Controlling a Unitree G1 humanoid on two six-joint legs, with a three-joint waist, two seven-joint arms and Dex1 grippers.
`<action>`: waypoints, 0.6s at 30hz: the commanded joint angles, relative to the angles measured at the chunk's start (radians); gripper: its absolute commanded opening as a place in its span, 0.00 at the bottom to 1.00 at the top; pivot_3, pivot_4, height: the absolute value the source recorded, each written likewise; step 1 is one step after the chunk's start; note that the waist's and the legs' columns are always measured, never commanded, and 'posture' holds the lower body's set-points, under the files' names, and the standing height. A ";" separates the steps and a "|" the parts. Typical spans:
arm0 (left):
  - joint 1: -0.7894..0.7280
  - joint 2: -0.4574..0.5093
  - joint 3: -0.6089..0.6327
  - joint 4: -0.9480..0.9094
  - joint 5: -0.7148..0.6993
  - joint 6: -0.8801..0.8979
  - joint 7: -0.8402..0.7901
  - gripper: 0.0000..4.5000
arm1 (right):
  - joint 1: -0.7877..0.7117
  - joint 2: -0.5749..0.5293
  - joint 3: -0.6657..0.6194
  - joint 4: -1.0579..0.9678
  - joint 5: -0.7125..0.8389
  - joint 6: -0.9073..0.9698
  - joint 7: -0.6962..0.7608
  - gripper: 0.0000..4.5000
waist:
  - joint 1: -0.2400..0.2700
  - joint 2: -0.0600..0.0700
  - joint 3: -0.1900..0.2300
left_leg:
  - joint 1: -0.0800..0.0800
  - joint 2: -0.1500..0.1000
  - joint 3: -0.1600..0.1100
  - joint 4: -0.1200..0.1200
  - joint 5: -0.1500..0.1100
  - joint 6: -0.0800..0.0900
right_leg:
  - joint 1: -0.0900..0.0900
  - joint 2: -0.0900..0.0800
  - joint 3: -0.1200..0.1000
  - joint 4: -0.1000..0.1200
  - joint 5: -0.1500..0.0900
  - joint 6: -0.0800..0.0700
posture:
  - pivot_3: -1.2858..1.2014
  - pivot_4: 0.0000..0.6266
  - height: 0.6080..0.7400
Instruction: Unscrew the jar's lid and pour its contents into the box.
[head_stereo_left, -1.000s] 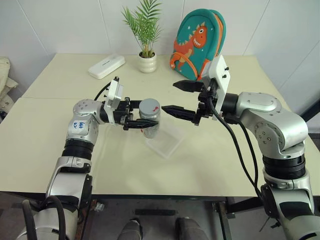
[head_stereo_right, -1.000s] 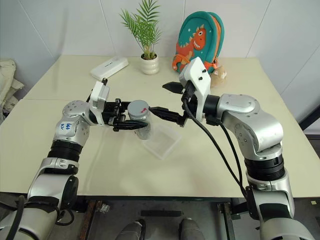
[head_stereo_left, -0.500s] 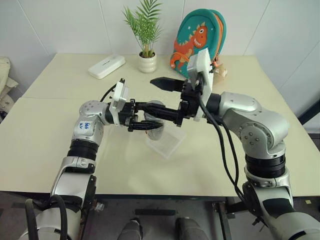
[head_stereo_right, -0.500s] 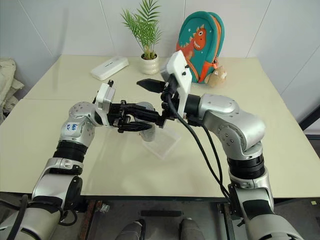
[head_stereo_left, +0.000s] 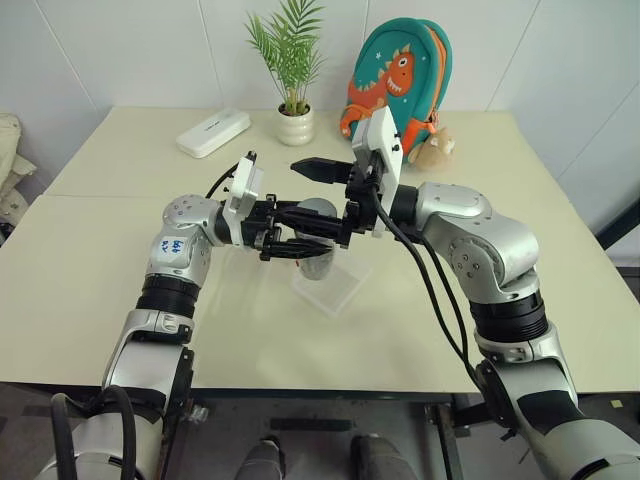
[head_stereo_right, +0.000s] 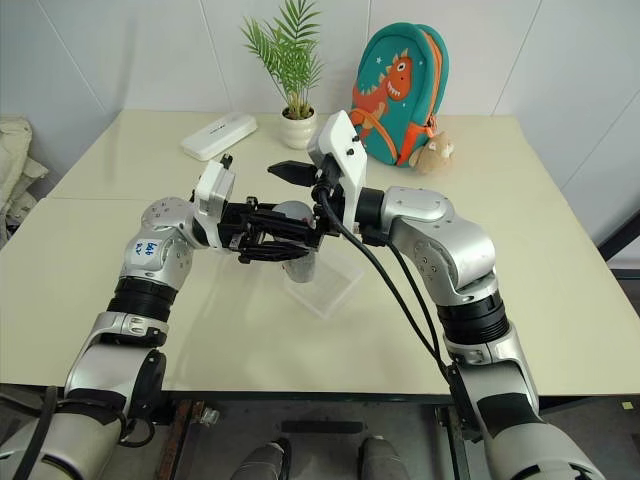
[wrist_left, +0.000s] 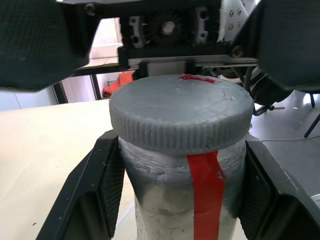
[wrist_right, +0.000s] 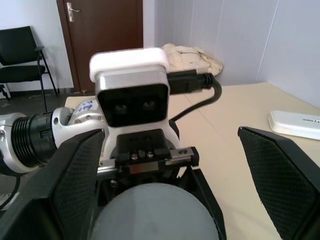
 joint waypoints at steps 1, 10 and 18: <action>-0.012 -0.001 0.008 -0.038 -0.029 -0.001 -0.068 0.57 | -0.023 0.003 0.006 -0.012 -0.009 -0.029 0.022 1.00 | 0.000 0.000 0.000 | 0.000 0.000 0.000 0.000 0.000 0.000 | 0.000 0.000 0.000 0.000 0.000 0.000 | 0.52 0.24 1.00; 0.003 0.001 0.012 -0.047 -0.031 -0.004 -0.057 0.57 | 0.002 -0.027 0.016 -0.034 -0.032 -0.011 0.030 1.00 | 0.001 0.000 0.000 | 0.000 0.000 0.000 0.000 0.000 0.000 | 0.000 0.000 0.000 0.000 0.000 0.000 | 0.52 0.24 1.00; 0.016 0.006 0.017 -0.058 -0.033 0.002 -0.050 0.57 | 0.029 -0.091 -0.018 -0.053 -0.032 0.009 0.021 1.00 | 0.000 0.000 0.000 | -0.001 0.000 0.000 0.000 0.000 0.000 | -0.001 0.000 0.000 0.001 0.000 0.000 | 0.52 0.24 1.00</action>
